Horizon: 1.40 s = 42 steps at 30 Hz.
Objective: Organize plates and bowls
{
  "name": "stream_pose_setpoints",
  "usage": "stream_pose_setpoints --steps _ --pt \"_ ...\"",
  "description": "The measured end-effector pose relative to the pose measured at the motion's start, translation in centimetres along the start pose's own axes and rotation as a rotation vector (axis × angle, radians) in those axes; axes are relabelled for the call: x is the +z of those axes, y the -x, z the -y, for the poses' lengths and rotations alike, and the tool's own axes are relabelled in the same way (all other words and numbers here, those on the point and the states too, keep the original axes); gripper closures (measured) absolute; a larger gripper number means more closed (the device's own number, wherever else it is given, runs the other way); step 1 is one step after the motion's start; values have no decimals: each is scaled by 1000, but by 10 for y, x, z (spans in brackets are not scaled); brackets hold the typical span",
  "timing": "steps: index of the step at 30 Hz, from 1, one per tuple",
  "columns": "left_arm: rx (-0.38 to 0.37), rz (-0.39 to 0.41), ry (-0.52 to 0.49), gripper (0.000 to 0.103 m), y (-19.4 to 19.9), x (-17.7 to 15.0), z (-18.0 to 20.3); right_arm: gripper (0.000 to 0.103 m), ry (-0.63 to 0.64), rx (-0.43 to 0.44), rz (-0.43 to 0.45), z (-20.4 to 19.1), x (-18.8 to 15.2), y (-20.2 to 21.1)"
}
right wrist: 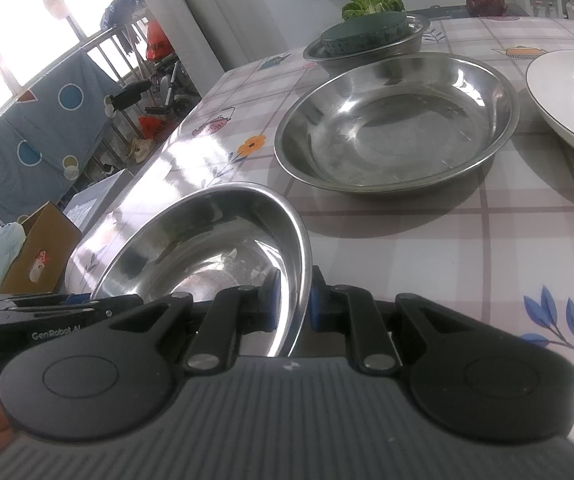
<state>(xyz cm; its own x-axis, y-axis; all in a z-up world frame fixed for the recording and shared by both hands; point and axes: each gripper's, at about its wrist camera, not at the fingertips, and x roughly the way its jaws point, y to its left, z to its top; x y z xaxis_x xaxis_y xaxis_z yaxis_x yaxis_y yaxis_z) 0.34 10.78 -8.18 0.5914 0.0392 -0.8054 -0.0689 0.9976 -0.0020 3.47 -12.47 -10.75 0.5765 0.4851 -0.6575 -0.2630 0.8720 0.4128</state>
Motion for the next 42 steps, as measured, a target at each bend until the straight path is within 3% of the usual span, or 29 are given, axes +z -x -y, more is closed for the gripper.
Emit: stream_pose_setpoints --steps 13,42 --pt "49 8 1 72 6 8 10 89 -13 7 -12 2 5 1" --pt "51 14 31 72 26 9 8 89 -20 13 -25 -2 5 9"
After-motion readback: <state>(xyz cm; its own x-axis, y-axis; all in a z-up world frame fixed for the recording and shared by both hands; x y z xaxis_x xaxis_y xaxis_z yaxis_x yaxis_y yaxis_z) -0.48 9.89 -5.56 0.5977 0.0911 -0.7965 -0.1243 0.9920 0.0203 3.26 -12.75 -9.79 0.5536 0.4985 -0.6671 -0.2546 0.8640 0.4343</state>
